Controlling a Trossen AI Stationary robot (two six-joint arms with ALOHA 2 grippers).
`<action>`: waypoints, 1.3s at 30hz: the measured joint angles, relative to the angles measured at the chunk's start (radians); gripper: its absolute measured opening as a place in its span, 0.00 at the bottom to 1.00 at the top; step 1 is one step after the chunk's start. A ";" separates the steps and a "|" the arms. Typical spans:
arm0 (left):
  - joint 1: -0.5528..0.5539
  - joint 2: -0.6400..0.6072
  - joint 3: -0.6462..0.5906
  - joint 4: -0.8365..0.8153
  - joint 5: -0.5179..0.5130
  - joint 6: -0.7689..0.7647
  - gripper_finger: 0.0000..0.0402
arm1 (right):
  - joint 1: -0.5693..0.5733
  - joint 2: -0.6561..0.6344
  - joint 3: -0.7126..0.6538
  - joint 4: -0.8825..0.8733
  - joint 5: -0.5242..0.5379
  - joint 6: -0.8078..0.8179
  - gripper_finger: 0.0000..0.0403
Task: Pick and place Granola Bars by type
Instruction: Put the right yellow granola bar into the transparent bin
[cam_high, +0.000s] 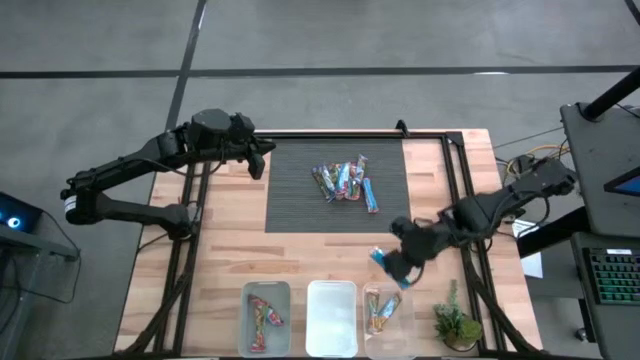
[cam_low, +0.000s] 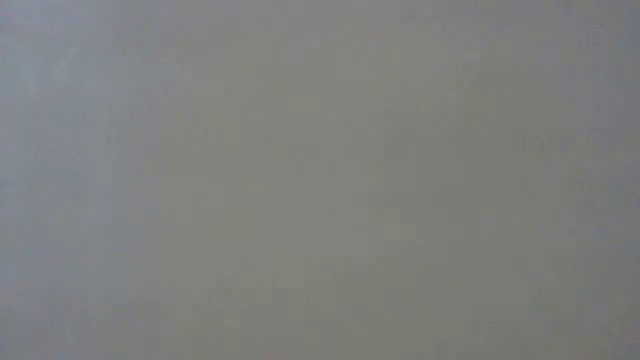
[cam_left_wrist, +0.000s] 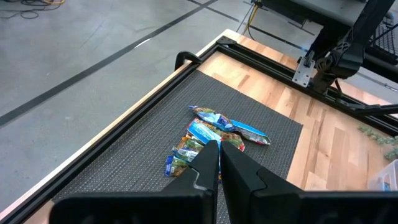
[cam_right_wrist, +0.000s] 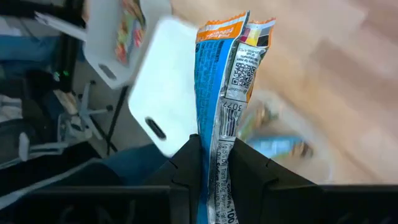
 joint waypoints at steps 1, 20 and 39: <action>0.000 0.000 0.000 0.000 0.000 0.000 0.00 | 0.018 0.010 0.000 0.000 0.000 0.025 0.15; 0.000 0.000 0.000 0.000 0.000 0.000 0.00 | 0.209 0.264 0.057 0.005 0.000 0.508 0.15; 0.000 0.000 0.000 0.000 0.004 0.000 0.00 | 0.227 0.439 0.162 -0.002 -0.040 0.632 0.15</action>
